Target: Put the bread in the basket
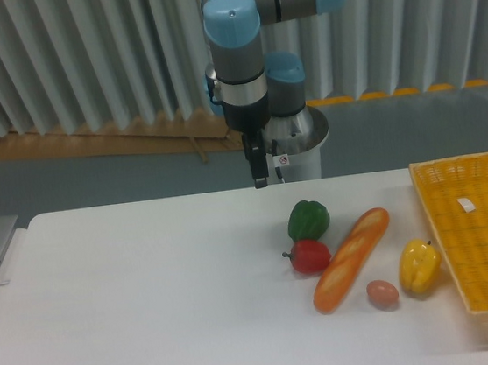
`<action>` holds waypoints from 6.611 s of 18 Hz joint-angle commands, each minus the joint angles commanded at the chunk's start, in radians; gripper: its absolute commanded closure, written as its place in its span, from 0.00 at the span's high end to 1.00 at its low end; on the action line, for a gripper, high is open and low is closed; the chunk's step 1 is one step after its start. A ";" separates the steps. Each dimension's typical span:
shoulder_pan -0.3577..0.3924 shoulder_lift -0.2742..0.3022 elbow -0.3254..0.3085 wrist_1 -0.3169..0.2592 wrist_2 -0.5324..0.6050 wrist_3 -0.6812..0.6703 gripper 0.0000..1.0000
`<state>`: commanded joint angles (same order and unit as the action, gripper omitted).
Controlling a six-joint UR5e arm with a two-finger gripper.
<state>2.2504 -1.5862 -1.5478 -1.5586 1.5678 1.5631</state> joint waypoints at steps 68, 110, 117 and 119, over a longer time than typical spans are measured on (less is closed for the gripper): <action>0.141 -0.227 -0.092 0.227 0.015 -0.202 1.00; 0.202 -0.383 -0.123 0.411 0.020 -0.008 1.00; 0.198 -0.388 -0.129 0.413 0.021 0.014 1.00; 0.198 -0.393 -0.129 0.413 0.021 0.014 1.00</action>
<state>2.4482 -1.9788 -1.6766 -1.1459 1.5892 1.5769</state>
